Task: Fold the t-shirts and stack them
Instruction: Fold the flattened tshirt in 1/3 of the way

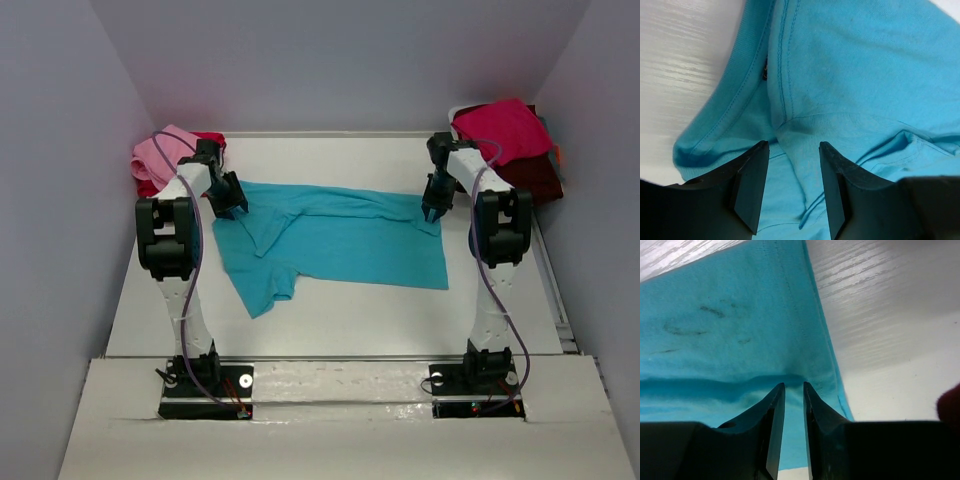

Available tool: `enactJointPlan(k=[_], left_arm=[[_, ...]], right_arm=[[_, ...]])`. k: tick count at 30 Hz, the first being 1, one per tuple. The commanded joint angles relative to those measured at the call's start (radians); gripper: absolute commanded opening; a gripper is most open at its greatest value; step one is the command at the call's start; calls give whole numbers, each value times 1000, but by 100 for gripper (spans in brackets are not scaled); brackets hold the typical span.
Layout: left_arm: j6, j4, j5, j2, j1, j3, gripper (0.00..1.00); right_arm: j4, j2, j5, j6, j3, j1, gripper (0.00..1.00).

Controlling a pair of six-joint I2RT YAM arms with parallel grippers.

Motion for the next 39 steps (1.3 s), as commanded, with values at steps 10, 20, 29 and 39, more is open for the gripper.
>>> enactJointPlan(k=[10, 20, 29, 39], left_arm=[[22, 7, 10, 2, 13, 13, 55], [22, 33, 26, 22, 22, -2, 50], [22, 40, 27, 43, 22, -3, 45], [18, 37, 15, 19, 31, -2, 15]], right_arm=[[-1, 41, 42, 26, -41, 4, 7], [10, 46, 42, 21, -66, 4, 7], [14, 44, 48, 16, -74, 4, 7], [14, 61, 50, 15, -75, 4, 7]])
